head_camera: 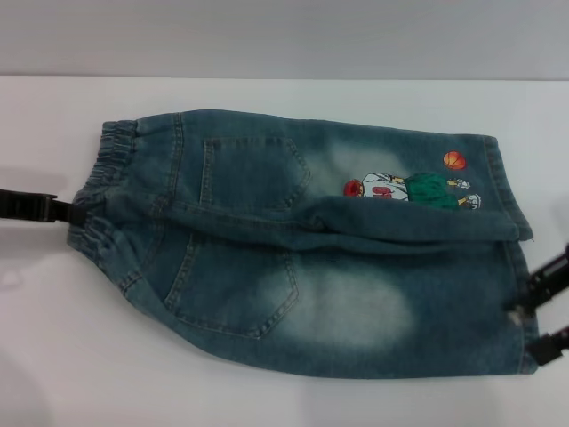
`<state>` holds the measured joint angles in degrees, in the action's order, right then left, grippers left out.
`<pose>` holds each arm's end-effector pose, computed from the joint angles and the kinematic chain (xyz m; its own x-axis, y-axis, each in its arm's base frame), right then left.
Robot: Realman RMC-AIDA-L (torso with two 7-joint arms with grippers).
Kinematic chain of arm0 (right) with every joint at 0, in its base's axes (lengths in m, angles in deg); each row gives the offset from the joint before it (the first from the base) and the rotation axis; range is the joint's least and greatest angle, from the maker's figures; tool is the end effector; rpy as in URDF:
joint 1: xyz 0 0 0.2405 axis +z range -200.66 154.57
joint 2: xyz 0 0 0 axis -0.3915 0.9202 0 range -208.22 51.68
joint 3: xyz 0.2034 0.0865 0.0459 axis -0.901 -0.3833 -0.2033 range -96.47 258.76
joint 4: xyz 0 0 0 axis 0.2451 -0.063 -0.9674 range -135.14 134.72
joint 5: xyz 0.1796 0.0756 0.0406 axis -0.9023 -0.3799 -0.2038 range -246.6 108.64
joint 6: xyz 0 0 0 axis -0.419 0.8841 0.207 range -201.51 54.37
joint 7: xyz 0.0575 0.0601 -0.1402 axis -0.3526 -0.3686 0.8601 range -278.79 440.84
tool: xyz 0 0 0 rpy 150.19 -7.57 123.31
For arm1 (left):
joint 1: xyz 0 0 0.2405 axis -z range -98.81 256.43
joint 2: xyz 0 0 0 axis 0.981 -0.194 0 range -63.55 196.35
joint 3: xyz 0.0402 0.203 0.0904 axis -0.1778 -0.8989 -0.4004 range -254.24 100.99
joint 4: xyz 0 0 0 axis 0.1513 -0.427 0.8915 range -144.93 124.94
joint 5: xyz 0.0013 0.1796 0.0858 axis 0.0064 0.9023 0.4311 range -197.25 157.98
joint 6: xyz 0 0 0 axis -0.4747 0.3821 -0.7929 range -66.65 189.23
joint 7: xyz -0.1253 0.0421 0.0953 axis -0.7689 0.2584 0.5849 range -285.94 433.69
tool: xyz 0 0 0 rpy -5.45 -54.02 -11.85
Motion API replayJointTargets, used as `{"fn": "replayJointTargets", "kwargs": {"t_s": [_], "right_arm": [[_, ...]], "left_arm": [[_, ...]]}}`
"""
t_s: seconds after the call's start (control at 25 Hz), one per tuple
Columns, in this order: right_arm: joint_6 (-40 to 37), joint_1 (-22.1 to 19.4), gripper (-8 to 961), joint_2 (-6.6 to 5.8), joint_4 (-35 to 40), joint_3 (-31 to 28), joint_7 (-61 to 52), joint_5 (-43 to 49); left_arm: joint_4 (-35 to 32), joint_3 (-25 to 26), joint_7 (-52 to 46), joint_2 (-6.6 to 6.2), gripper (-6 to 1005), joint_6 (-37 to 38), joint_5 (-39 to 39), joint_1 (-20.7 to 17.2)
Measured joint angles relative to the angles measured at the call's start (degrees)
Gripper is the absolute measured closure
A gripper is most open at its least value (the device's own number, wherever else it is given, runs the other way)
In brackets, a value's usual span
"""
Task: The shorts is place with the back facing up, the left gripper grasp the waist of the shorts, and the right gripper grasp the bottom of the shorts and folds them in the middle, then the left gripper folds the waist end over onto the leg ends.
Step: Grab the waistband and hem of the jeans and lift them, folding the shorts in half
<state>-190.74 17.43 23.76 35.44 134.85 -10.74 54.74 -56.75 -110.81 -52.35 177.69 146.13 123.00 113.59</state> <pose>0.2133 0.2835 0.0717 0.9248 -0.3777 -0.0454 -0.3478 -0.8878 0.3015 -0.2889 0.3458 0.0716 0.4356 0.8532 0.2868 0.8896 -0.3595 -0.2816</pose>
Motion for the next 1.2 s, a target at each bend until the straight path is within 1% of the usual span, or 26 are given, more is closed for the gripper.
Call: {"fn": "replayJointTargets", "kwargs": {"t_s": [0.04, 0.24, 0.56, 0.88, 1.2], "right_arm": [[0.7, -0.1, 420, 0.03, 0.0, 0.1, -0.7, 1.8], [5.6, -0.5, 420, 1.03, 0.5, 0.5, -3.3, 9.3], [11.0, -0.8, 420, 1.28, 0.2, 0.6, -5.0, 13.4], [11.6, -1.1, 420, 1.37, 0.3, 0.6, -5.5, 14.1], [9.8, -1.4, 418, 1.43, 0.2, 0.8, -5.6, 17.6]], "left_arm": [[0.1, 0.0, 0.0, 0.01, 951, -0.1, 0.0, 0.2], [0.4, -0.1, -0.2, 0.35, 952, -0.5, 0.1, 1.1], [0.4, -0.1, -0.2, 0.88, 952, -0.5, 0.0, 1.2], [0.1, -0.1, -0.3, 1.21, 952, -0.5, 0.0, 0.9], [-0.1, -0.1, -0.3, 1.28, 952, -0.5, 0.0, 1.0]]}}
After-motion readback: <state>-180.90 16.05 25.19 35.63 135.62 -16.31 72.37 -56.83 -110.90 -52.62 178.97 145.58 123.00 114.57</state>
